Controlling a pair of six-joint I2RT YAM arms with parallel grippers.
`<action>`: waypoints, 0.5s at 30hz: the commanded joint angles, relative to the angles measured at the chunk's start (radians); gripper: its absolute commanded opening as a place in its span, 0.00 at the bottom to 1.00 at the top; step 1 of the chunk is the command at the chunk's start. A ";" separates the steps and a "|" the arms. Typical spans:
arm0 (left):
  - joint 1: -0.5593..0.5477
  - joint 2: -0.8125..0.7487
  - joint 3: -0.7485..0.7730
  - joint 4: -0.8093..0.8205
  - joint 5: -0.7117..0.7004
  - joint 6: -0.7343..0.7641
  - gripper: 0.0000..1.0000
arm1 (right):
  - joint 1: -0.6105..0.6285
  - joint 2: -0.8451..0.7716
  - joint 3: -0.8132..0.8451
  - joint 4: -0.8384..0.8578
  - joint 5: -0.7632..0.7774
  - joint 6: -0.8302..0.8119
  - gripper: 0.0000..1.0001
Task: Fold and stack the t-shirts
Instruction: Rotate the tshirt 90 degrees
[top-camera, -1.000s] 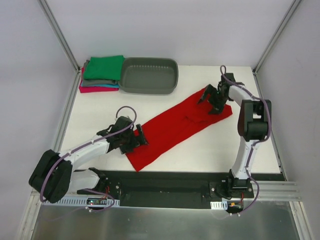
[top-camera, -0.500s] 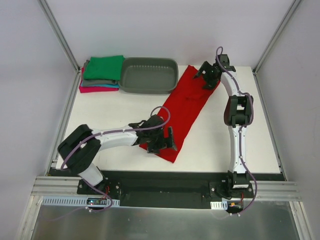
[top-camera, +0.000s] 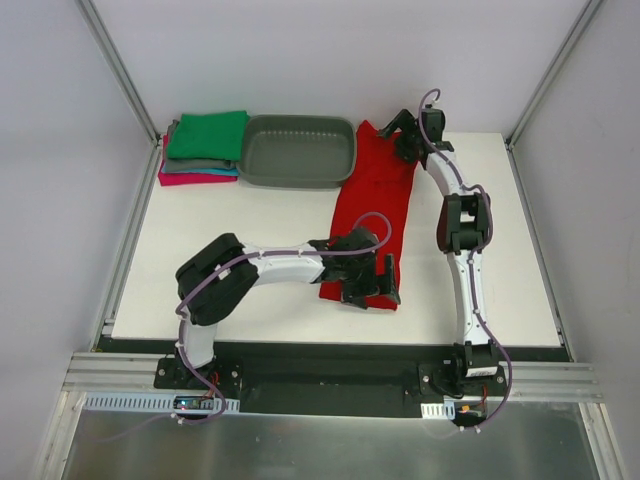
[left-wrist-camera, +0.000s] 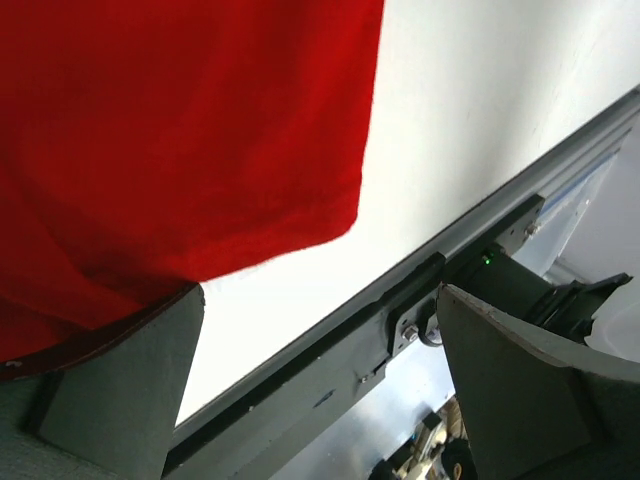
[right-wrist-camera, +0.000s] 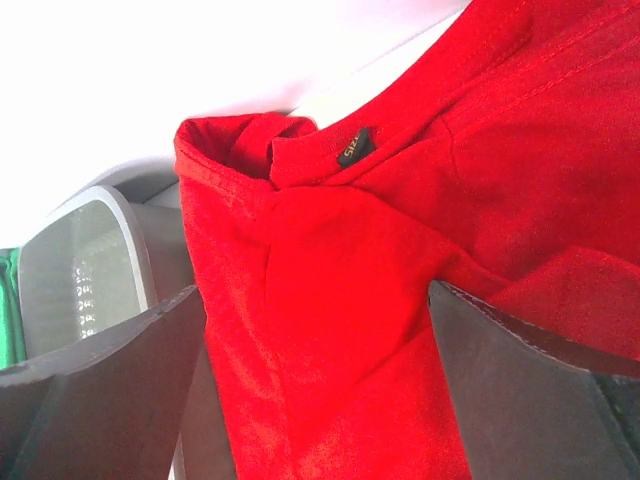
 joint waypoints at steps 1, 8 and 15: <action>-0.048 0.048 0.078 -0.002 0.077 -0.026 0.99 | 0.005 0.018 0.000 0.047 0.039 -0.006 0.96; -0.067 0.034 0.106 0.002 0.057 0.012 0.99 | 0.009 -0.171 -0.087 -0.043 0.054 -0.158 0.96; -0.100 -0.153 0.033 0.001 -0.041 0.147 0.99 | 0.008 -0.545 -0.210 -0.259 0.169 -0.431 0.96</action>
